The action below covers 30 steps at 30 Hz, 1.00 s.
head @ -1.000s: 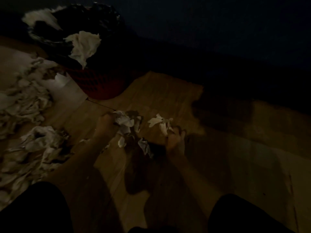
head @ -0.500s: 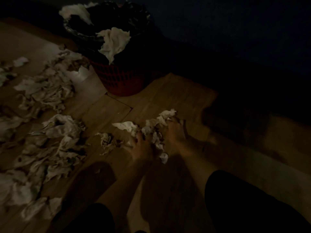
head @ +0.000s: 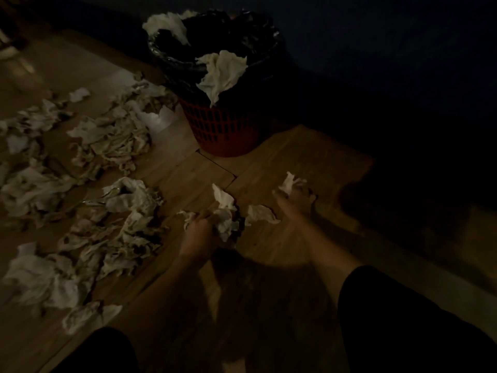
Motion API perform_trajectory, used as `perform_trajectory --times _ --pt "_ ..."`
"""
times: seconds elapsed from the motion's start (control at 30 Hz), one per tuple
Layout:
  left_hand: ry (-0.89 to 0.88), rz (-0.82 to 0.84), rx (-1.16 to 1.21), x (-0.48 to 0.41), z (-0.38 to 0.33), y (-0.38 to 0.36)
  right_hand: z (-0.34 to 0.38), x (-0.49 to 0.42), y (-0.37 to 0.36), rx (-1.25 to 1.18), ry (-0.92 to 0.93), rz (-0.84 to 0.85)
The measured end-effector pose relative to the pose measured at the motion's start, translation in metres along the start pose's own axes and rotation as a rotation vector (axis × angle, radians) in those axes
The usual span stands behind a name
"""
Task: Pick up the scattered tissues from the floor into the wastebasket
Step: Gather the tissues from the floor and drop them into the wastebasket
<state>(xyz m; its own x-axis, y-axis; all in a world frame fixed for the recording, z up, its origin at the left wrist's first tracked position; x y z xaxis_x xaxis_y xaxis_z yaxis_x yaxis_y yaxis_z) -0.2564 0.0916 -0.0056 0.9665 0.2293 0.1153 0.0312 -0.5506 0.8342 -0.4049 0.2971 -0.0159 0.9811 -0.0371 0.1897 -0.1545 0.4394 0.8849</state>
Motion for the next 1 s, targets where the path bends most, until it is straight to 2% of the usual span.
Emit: perform_trajectory --times 0.07,0.1,0.17,0.23,0.33,0.4,0.5,0.6,0.8,0.87,1.0 --pt "-0.006 -0.059 -0.028 -0.004 0.003 0.008 0.010 0.019 -0.020 0.071 0.086 0.150" --pt "0.007 -0.076 -0.044 -0.007 0.004 0.010 0.017 0.031 -0.025 0.125 0.147 0.168" --pt "0.087 -0.029 -0.081 -0.015 0.005 0.009 0.033 0.054 -0.036 0.268 0.323 0.094" --pt "0.130 0.088 -0.123 -0.025 0.003 0.006 0.038 0.079 -0.048 0.315 0.464 -0.006" --pt "0.130 0.251 -0.172 -0.037 -0.002 0.003 0.033 0.094 -0.056 0.306 0.581 -0.077" --pt "0.112 0.293 -0.122 -0.041 -0.010 0.003 0.033 0.093 -0.053 0.256 0.577 -0.074" --pt "0.120 0.246 -0.038 -0.036 -0.019 0.007 0.041 0.090 -0.037 0.152 0.489 -0.074" --pt "0.060 0.144 0.020 -0.031 -0.031 0.024 0.059 0.084 -0.008 0.035 0.498 -0.112" --pt "-0.246 -0.085 0.067 -0.050 -0.073 0.135 0.123 0.054 0.082 -0.028 0.685 -0.348" --pt "-0.354 -0.129 -0.001 -0.060 -0.091 0.177 0.149 0.055 0.121 -0.056 0.764 -0.420" --pt "-0.442 -0.208 -0.109 -0.089 -0.122 0.248 0.192 0.043 0.184 -0.068 0.871 -0.517"
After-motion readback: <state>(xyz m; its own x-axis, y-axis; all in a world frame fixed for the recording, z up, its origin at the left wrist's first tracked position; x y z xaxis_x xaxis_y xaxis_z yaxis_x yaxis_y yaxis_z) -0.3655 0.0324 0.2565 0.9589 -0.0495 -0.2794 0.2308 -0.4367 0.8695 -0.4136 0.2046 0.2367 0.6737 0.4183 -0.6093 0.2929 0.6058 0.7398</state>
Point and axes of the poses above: each hand's wrist, its own x-axis away from the middle knuckle, its own y-axis out of the back of the hand, z = x × y, the point moved 6 cm from there along -x, towards the middle knuckle, and after that the axes turned 10 degrees about x, right-handed, at the moved point
